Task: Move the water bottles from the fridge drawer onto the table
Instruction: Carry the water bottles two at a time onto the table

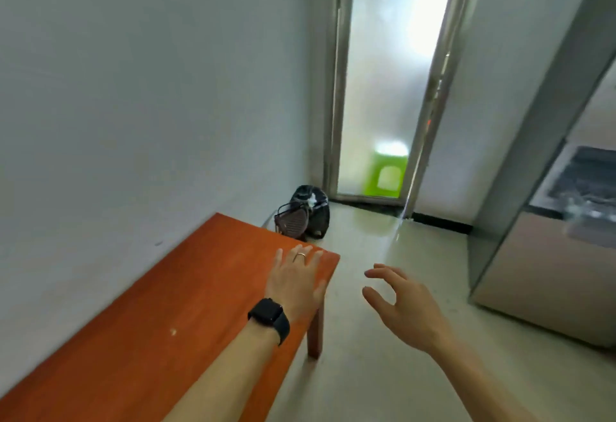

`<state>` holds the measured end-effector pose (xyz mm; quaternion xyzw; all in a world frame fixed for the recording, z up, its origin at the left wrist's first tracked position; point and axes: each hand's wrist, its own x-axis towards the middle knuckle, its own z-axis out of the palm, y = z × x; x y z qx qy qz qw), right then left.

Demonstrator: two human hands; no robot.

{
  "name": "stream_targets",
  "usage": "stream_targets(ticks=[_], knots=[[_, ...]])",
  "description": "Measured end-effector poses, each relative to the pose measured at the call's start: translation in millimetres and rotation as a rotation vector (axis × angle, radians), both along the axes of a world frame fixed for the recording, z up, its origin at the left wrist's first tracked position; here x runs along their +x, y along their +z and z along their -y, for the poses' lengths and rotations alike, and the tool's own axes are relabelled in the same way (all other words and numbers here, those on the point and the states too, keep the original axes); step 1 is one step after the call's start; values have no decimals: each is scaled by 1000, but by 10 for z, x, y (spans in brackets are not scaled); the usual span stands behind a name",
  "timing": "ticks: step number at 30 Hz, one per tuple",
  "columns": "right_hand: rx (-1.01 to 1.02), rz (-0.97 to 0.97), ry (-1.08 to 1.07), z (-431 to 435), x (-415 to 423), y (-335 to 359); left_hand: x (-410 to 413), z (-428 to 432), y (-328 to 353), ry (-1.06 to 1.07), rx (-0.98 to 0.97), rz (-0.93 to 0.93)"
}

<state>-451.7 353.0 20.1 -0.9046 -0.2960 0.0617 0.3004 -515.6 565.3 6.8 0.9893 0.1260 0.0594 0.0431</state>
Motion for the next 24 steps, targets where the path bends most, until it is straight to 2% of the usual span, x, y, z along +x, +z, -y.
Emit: stream_targets(ticks=[10,17,24], knots=[[24,98,-369,2505,1238,357,2096,2529,400,-405,-18,86],[4,125,-536,3680,2170,303,3309,3635,366,-578,-23,74],[10,67,-682,4696,3369,141,4806,4565,217,-686,-76,26]])
